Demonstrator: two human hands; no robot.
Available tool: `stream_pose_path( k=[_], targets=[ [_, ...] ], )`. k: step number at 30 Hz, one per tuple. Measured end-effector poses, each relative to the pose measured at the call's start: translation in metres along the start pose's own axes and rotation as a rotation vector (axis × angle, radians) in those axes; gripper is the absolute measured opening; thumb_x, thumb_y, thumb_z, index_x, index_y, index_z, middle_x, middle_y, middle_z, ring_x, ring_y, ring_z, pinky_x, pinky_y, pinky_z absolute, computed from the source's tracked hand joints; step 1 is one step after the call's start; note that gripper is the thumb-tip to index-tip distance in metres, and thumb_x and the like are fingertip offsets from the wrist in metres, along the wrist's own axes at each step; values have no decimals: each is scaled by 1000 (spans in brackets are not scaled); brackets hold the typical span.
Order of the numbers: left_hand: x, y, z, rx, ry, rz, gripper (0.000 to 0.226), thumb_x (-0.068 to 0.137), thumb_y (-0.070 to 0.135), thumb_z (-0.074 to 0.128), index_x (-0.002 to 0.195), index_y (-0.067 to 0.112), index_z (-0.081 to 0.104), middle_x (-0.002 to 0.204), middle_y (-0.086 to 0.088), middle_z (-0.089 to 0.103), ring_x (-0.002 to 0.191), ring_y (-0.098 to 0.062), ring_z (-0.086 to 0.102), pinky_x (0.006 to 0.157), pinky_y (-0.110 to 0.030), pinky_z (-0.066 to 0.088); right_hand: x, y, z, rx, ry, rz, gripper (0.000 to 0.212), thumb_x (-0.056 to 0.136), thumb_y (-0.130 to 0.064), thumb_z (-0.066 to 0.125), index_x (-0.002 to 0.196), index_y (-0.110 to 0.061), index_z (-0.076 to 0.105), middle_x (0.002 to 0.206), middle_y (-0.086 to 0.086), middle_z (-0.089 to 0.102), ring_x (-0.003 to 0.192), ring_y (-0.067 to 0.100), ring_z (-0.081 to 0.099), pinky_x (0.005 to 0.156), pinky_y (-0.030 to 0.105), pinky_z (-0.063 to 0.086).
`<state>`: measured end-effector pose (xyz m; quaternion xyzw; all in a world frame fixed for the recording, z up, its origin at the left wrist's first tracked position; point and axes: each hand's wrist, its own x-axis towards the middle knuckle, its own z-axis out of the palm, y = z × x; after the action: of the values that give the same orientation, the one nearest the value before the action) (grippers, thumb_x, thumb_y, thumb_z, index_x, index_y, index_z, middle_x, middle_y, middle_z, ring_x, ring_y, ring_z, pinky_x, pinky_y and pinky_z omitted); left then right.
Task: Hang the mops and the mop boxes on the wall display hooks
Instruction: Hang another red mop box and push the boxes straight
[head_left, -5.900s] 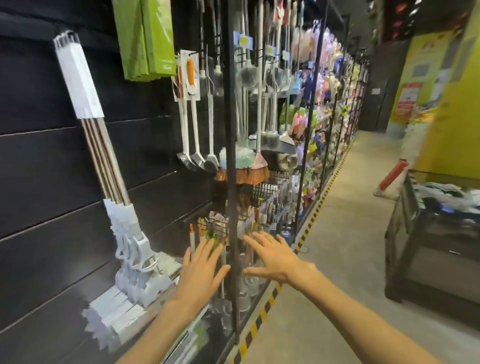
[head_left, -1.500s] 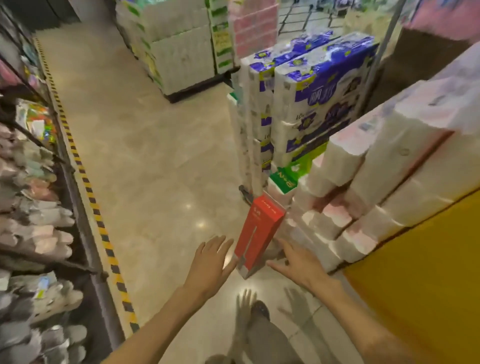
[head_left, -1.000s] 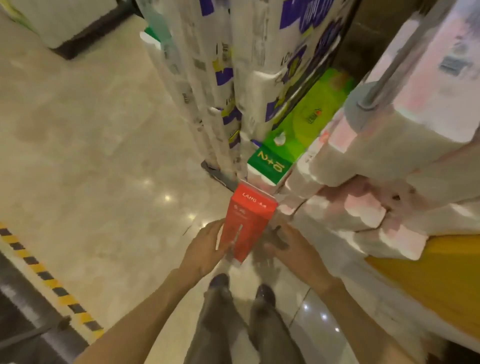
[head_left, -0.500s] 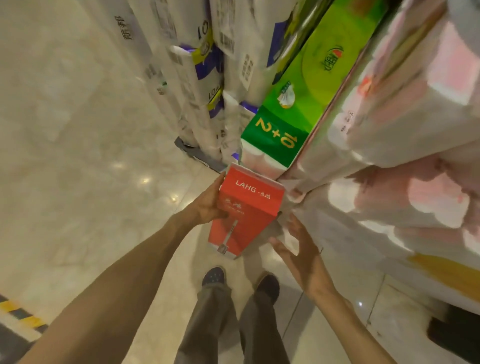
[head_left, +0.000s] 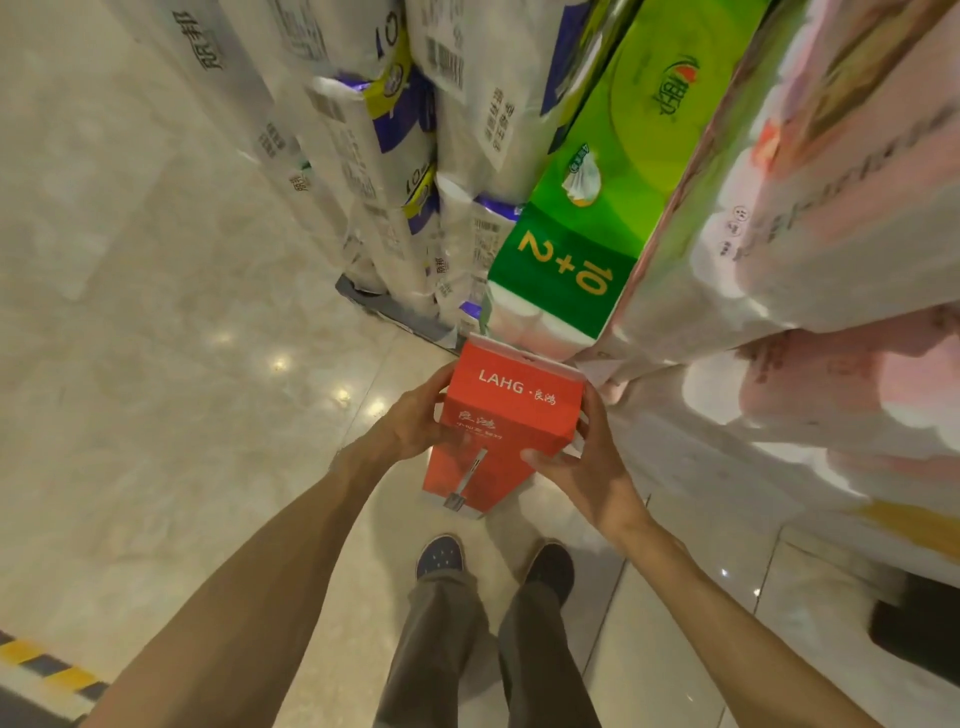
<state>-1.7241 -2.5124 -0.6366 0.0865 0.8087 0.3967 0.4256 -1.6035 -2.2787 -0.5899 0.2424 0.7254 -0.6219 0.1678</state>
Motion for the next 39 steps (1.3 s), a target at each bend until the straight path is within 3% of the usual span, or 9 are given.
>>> stream_pose_path(
  k=[3, 10, 15, 23, 26, 29, 32, 37, 39],
  targets=[
    [0, -9, 3, -36, -8, -10, 100, 82, 5, 86, 160, 32, 30, 146, 7, 57, 135, -18, 51, 110, -43, 46, 8, 2, 5, 18, 52, 13, 88, 81, -1, 87, 145, -34, 36, 131, -19, 59, 110, -22, 59, 84, 19, 60],
    [-17, -10, 16, -118, 46, -45, 99, 80, 9, 89, 157, 35, 33, 141, 11, 59, 137, -21, 52, 112, -48, 45, -7, 4, 2, -23, 71, -13, 87, 83, -19, 90, 150, -36, 37, 135, -24, 63, 130, -1, 59, 104, 30, 54],
    [-40, -6, 34, -130, 44, -33, 99, 77, 10, 91, 156, 34, 35, 143, 8, 58, 132, -16, 53, 112, -46, 47, -43, 3, -2, 0, 81, 18, 82, 84, -24, 88, 147, -41, 38, 120, -40, 64, 115, -17, 61, 84, 8, 54],
    [-94, 23, 45, -149, 21, 54, 98, 76, 11, 93, 154, 36, 39, 137, 12, 61, 124, 3, 54, 77, -5, 51, -120, -18, -13, 61, 166, -18, 83, 84, -21, 89, 150, -36, 42, 127, -32, 66, 120, -11, 63, 88, 14, 58],
    [-123, 58, 38, -125, -9, 117, 97, 74, 19, 94, 148, 50, 39, 134, 17, 64, 125, 2, 56, 82, -12, 52, -162, -39, -26, 80, 209, -59, 81, 83, -13, 89, 148, -34, 45, 129, -25, 68, 124, -4, 64, 92, 24, 61],
    [-155, 102, 33, -85, -46, 201, 101, 67, 35, 96, 153, 43, 43, 138, 17, 63, 124, 2, 57, 94, -25, 54, -207, -62, -43, 63, 265, -93, 81, 80, -10, 91, 145, -33, 49, 129, -20, 70, 124, 2, 65, 91, 21, 59],
    [-192, 153, 31, -30, -62, 294, 98, 71, 30, 96, 152, 45, 44, 137, 19, 64, 123, -2, 59, 92, -27, 56, -252, -92, -61, 99, 321, -114, 84, 77, -10, 93, 144, -38, 51, 130, -16, 70, 127, 5, 63, 94, 21, 57],
    [-248, 232, 40, 39, -124, 471, 98, 71, 36, 96, 153, 40, 43, 139, 20, 62, 121, 15, 54, 105, -29, 48, -343, -134, -90, 226, 453, -127, 78, 81, 1, 88, 133, -44, 52, 116, -27, 72, 110, -14, 66, 83, 17, 60],
    [-265, 264, 50, 58, -153, 531, 96, 68, 41, 95, 148, 47, 43, 138, 23, 61, 123, 7, 56, 103, -26, 46, -375, -141, -103, 251, 533, -146, 92, 76, -16, 94, 150, -40, 45, 130, -26, 65, 123, -11, 61, 97, 23, 59]
  ],
)
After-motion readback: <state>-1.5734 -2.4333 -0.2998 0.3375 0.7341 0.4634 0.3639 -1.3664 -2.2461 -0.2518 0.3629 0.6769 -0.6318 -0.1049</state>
